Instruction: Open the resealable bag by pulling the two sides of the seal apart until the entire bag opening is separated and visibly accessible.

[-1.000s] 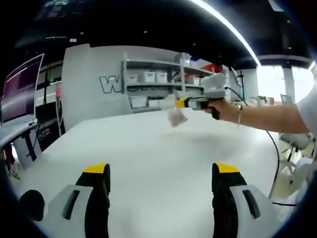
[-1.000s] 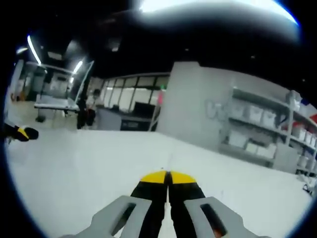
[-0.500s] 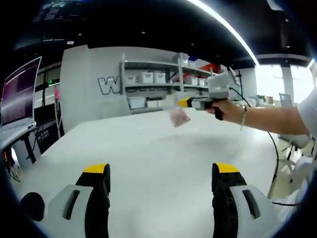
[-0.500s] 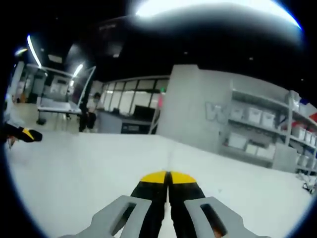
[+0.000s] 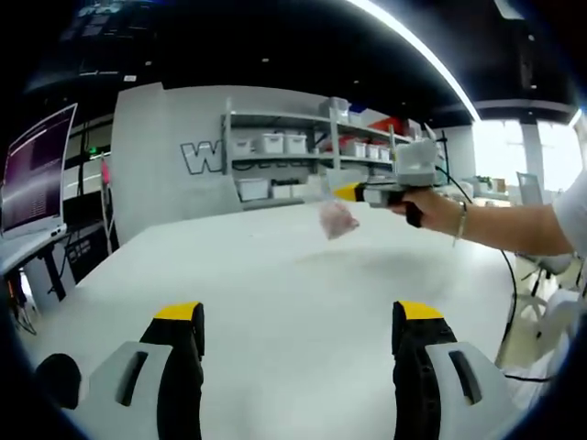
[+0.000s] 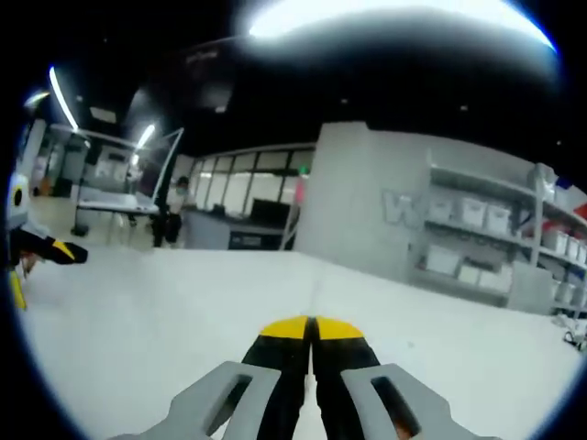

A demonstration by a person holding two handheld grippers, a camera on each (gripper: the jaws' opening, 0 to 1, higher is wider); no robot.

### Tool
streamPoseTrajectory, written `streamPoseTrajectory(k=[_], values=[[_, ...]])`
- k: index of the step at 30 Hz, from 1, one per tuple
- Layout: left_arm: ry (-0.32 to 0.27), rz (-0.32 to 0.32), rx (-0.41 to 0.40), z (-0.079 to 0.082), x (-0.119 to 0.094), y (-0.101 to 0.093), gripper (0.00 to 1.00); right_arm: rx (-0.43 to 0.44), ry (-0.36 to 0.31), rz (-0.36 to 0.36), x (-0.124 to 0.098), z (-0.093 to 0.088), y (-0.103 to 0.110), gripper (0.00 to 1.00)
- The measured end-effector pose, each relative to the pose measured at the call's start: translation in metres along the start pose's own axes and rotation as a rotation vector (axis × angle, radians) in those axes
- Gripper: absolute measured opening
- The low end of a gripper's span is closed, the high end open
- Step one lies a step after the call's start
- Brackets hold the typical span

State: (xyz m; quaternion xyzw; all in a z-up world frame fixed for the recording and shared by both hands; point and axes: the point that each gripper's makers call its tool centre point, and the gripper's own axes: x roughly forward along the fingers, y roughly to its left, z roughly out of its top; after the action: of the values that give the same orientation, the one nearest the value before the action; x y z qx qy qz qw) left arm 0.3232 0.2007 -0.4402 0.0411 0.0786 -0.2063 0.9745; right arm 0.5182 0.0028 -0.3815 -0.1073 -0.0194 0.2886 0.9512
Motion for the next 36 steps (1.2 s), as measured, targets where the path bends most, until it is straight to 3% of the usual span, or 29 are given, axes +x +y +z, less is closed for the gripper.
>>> streamPoseTrajectory(k=[13, 36], values=[[0.007, -0.006, -0.005, -0.003, 0.003, -0.003, 0.83, 0.005, -0.033, 0.035, -0.005, 0.008, 0.006, 0.0], [0.011, -0.01, -0.006, -0.004, 0.006, -0.005, 0.82, 0.034, -0.078, 0.073, -0.047, 0.014, 0.03, 0.0]])
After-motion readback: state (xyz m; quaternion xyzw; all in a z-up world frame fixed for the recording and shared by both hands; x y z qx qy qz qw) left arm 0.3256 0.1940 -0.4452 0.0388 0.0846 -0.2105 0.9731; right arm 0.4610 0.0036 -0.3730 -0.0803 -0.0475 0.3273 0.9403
